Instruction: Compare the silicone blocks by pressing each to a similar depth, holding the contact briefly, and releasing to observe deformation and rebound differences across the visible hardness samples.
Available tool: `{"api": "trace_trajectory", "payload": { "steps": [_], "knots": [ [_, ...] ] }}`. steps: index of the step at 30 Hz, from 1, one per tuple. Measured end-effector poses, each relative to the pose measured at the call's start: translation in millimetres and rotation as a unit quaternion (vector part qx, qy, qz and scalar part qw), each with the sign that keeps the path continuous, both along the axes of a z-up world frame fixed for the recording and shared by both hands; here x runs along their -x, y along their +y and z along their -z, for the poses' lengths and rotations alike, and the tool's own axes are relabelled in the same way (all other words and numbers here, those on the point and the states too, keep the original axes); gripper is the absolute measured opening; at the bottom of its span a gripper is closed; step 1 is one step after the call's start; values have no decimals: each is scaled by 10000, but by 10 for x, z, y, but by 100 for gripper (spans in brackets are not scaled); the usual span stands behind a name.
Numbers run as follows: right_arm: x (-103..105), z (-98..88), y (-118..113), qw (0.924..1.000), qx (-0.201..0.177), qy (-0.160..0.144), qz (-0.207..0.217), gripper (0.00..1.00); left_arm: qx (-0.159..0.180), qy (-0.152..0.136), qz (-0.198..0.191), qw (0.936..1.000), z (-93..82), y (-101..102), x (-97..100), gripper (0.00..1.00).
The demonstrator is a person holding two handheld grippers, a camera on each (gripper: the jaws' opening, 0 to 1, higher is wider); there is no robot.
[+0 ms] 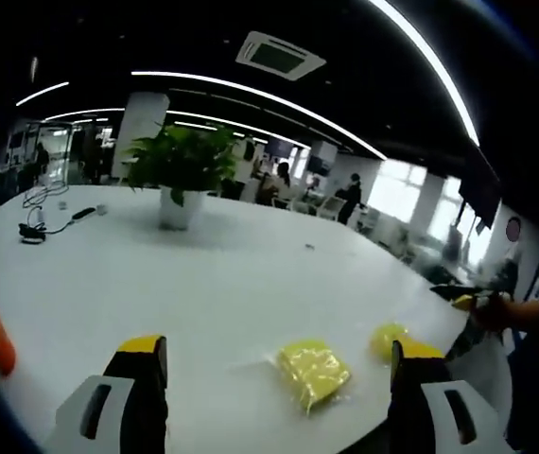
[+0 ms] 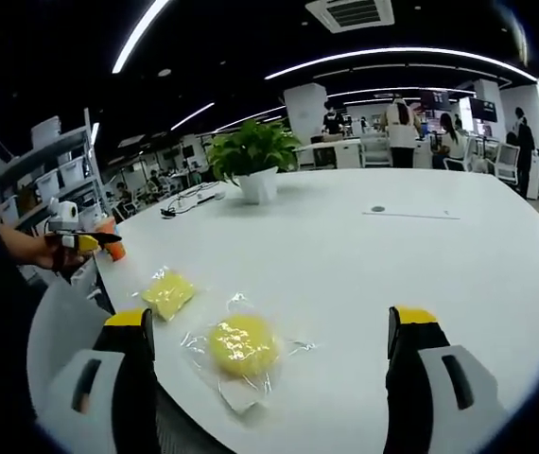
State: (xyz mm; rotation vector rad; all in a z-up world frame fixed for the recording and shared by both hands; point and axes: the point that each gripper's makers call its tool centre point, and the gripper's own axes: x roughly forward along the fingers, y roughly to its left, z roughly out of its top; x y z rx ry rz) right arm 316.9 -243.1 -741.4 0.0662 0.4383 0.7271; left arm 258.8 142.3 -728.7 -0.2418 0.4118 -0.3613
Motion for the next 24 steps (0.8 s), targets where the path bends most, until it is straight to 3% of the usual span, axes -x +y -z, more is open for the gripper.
{"api": "trace_trajectory", "payload": {
  "steps": [8,24],
  "knots": [
    [5,11,-18,10000,24,19,35,96,-6,125,-9,9999,108,0,37,100],
    [56,45,-20,9999,47,122,81,96,167,229,57,9996,143,-72,-30,100]
  ]
}}
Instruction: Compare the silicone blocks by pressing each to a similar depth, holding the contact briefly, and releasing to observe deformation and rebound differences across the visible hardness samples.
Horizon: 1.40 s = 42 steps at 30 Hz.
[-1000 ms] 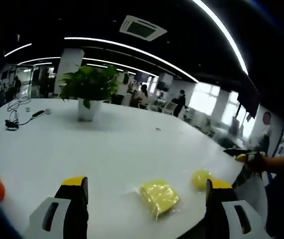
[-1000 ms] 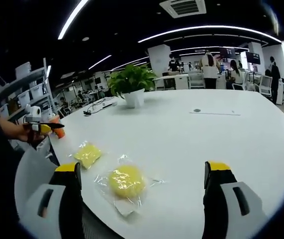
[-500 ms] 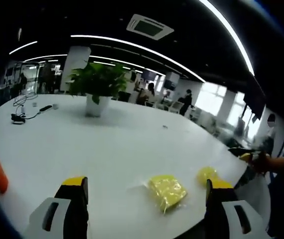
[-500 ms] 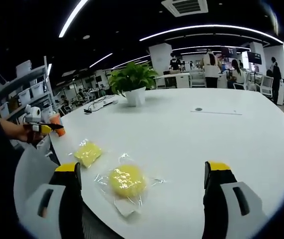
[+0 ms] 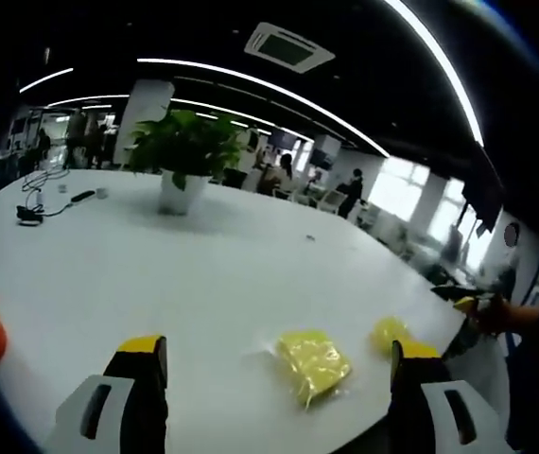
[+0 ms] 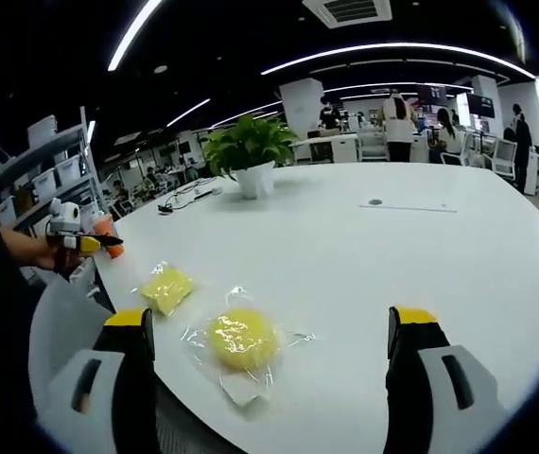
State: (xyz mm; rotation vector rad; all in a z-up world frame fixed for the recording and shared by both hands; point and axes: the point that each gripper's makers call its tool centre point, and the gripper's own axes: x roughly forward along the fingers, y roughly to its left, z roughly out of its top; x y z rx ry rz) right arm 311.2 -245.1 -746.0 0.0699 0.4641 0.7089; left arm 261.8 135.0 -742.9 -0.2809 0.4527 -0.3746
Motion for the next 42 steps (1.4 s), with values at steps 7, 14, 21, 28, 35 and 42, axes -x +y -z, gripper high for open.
{"api": "trace_trajectory", "payload": {
  "steps": [7,14,21,28,35,42],
  "knots": [
    [9,-7,11,10000,-6,-4,0,96,21,175,112,9998,31,-95,-48,100],
    [52,42,-9,10000,14,46,32,96,178,117,197,9996,-17,-198,-123,100],
    [65,69,-17,9999,-1,100,64,96,-337,141,496,9981,85,-401,-216,100],
    [71,64,-21,9999,-84,106,95,96,-123,166,718,9972,59,-671,-342,100],
    [89,96,-72,9999,-26,103,118,96,80,380,797,9961,74,-882,-466,100],
    [108,93,-93,9995,-144,144,253,96,262,397,1035,9935,38,-1237,-657,100]
  ]
}}
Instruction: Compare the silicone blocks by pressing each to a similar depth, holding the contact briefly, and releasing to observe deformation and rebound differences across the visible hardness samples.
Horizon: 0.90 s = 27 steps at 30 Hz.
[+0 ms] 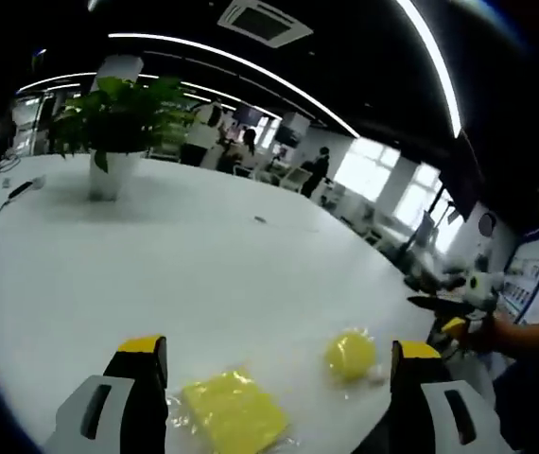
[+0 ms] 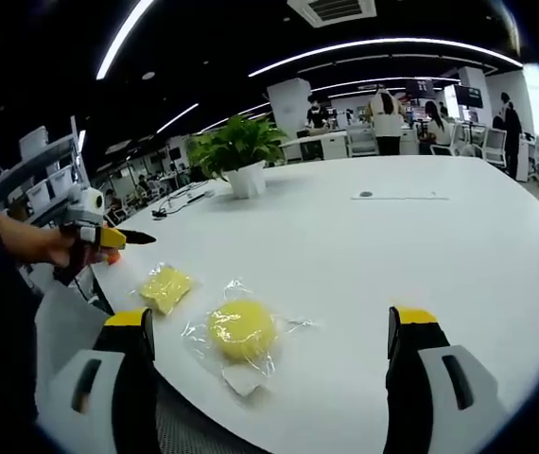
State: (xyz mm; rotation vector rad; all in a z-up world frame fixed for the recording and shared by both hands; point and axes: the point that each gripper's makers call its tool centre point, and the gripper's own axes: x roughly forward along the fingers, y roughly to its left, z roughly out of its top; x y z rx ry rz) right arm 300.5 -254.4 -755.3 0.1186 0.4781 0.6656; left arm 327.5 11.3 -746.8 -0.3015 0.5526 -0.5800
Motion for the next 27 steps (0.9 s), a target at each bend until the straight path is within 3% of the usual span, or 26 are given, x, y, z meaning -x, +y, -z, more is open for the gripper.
{"api": "trace_trajectory", "payload": {
  "steps": [6,16,18,20,25,27],
  "knots": [
    [19,9,12,10000,31,-8,-7,96,94,160,161,9997,63,-257,-99,97],
    [56,-30,-26,9999,-32,-52,85,96,360,592,221,9973,207,-500,-190,93],
    [61,-26,-42,9999,-30,-40,110,96,561,839,26,9949,230,-536,-215,90],
    [67,-30,-45,9999,-34,-35,117,96,823,857,6,9929,188,-603,-259,90],
    [79,-32,-65,9999,-40,-30,153,96,623,1040,181,9925,282,-775,-319,89],
    [83,-27,-71,9998,-49,-28,171,96,712,1238,157,9896,343,-862,-340,89]
  ]
}}
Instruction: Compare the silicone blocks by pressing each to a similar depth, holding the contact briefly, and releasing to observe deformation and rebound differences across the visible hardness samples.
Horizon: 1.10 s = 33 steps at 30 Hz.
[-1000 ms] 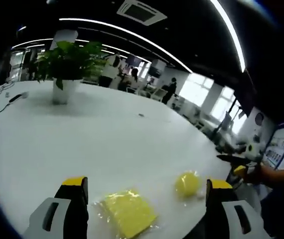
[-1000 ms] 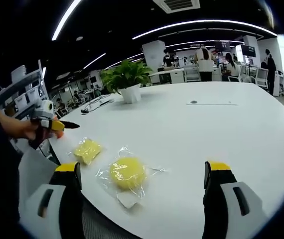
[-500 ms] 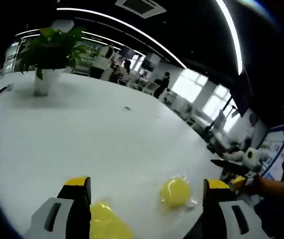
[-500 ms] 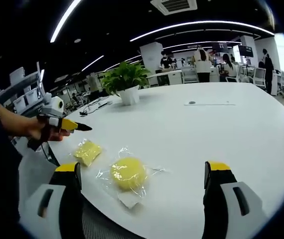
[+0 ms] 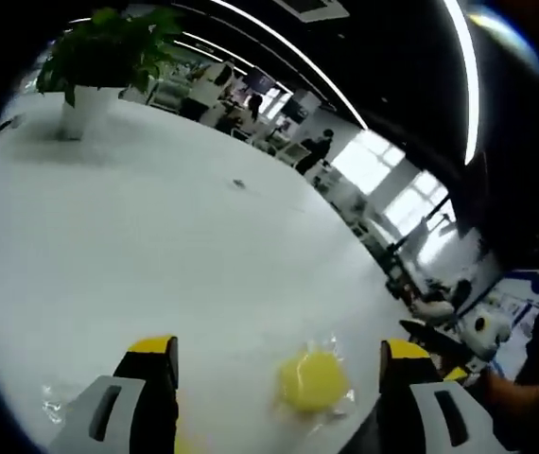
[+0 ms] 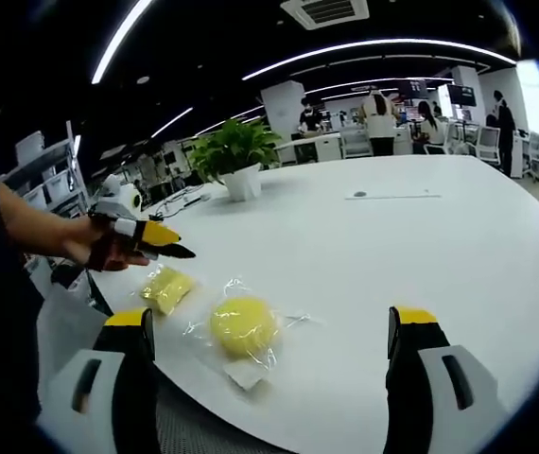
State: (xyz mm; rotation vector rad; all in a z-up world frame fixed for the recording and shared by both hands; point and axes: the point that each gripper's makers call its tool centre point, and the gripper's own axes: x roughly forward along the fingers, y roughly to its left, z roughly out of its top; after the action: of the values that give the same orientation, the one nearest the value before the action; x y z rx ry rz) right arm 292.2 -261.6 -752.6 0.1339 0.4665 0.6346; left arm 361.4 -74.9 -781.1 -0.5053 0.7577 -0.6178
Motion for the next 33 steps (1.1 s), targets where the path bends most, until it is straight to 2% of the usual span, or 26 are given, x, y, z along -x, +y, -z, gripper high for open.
{"api": "trace_trajectory", "payload": {
  "steps": [1,5,7,10,14,18,19,20,21,22,24,26,27,28,29,30,32,33],
  "knots": [
    [2,2,-1,10000,-3,0,3,96,109,151,-50,9998,33,-35,-8,88],
    [23,-3,-1,10000,1,18,17,96,277,297,-146,9991,151,-188,-111,78],
    [34,-10,-9,10000,8,24,24,96,289,563,-248,9977,229,-231,-110,74],
    [35,-14,-35,10000,18,15,46,96,275,651,-195,9973,322,-313,-137,74],
    [35,-32,-56,10000,5,12,96,96,194,741,-86,9970,432,-367,-127,70],
    [41,-40,-70,9999,-23,9,136,96,367,976,23,9945,516,-464,-105,53],
    [43,-39,-70,9999,-34,12,146,96,546,1238,107,9907,534,-540,-50,47],
    [53,-37,-59,9999,-49,26,142,96,565,1412,113,9883,571,-558,-24,43],
    [64,-26,-48,9999,-41,45,123,96,375,1408,-26,9893,649,-523,-64,41],
    [76,-6,-34,9999,-6,60,96,96,335,1351,-67,9902,670,-519,-89,39],
    [91,-12,-16,9999,-2,66,80,96,419,1571,-119,9866,740,-540,-78,36],
    [94,-16,-15,9999,-13,69,82,96,454,1533,0,9871,759,-588,-70,28],
    [95,-25,-14,9999,-54,77,112,96,174,1343,197,9906,796,-571,-67,24],
    [95,-35,-7,9998,-123,92,145,96,-74,1254,207,9919,836,-536,-75,17],
    [97,-47,7,9996,-200,101,154,96,166,1211,138,9924,771,-583,-102,12],
    [95,-44,6,9997,-201,95,142,96,266,1273,172,9914,751,-601,-89,4],
    [101,-19,17,9997,-143,109,133,96,234,1338,232,9905,766,-620,-97,2],
    [101,-3,22,9997,-153,132,127,96,367,1384,276,9893,728,-655,-81,1]
  ]
}}
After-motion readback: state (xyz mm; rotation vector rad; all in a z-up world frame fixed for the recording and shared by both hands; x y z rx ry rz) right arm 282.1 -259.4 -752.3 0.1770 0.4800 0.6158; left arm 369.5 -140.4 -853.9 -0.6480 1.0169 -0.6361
